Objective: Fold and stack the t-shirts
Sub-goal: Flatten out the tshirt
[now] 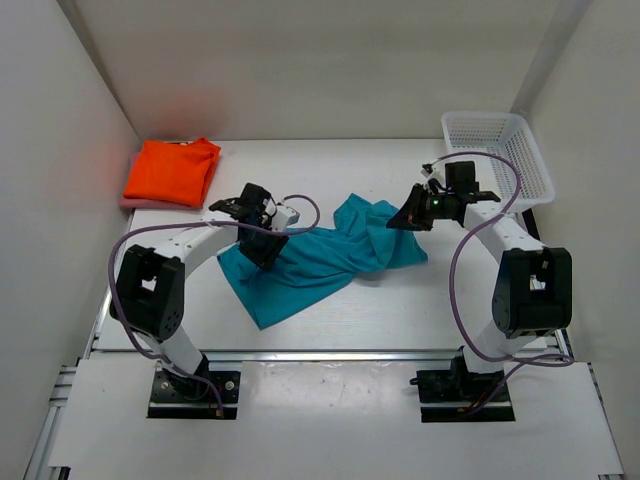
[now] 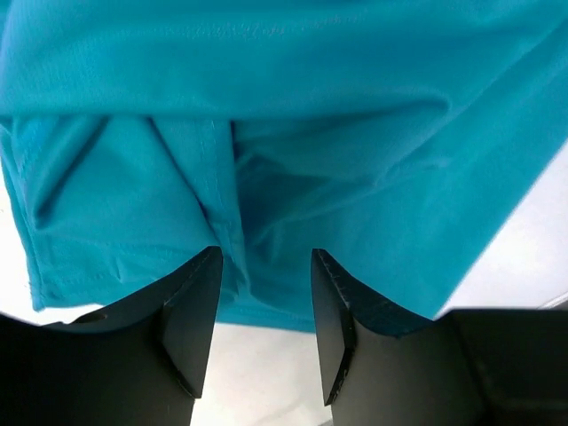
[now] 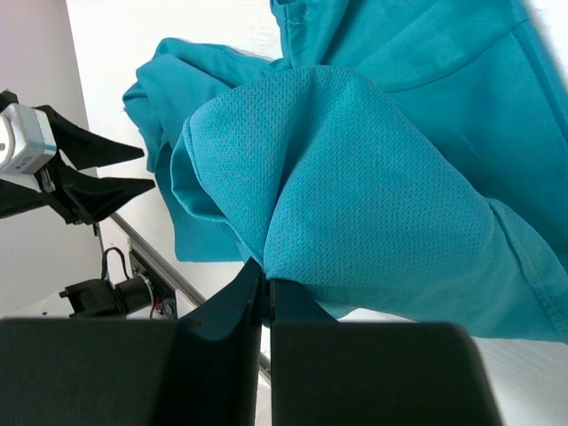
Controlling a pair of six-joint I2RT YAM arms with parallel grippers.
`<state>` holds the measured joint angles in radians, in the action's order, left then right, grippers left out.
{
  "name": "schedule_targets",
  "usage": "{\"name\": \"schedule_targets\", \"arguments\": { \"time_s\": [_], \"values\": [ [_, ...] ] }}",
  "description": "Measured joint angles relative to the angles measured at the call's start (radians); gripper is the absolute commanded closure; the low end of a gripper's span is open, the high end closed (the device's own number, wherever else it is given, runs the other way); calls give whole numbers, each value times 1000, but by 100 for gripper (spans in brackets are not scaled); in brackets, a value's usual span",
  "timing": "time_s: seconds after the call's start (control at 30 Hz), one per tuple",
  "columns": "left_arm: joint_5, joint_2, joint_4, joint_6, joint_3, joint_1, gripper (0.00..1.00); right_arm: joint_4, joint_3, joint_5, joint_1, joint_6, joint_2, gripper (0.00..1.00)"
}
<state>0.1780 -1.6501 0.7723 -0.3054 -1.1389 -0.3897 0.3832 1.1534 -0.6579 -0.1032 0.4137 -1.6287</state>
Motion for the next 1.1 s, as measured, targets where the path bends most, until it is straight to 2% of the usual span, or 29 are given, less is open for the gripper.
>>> {"name": "schedule_targets", "arguments": {
  "time_s": [0.33,0.53,0.6,0.87,0.97,1.03,1.1],
  "values": [
    [-188,-47,-100,-2,18,-26,47,-20,-28,-1,11,2,2,100],
    [-183,-63,-100,-4,18,-26,51,-24,-45,-4,16,2,12,100],
    [-173,-75,-100,1,18,-27,56,-26,-47,-3,19,2,17,99],
    [-179,-100,-111,2,32,-66,53,-38,-76,-4,33,5,39,100],
    [-201,-114,-115,0,50,-72,61,-43,-80,-4,38,6,40,100],
    [-220,-119,-119,-1,50,-72,82,-43,-85,-4,41,6,44,100],
    [-239,-127,-119,-4,43,-70,95,-43,-86,-4,43,6,45,99]
  ]
}}
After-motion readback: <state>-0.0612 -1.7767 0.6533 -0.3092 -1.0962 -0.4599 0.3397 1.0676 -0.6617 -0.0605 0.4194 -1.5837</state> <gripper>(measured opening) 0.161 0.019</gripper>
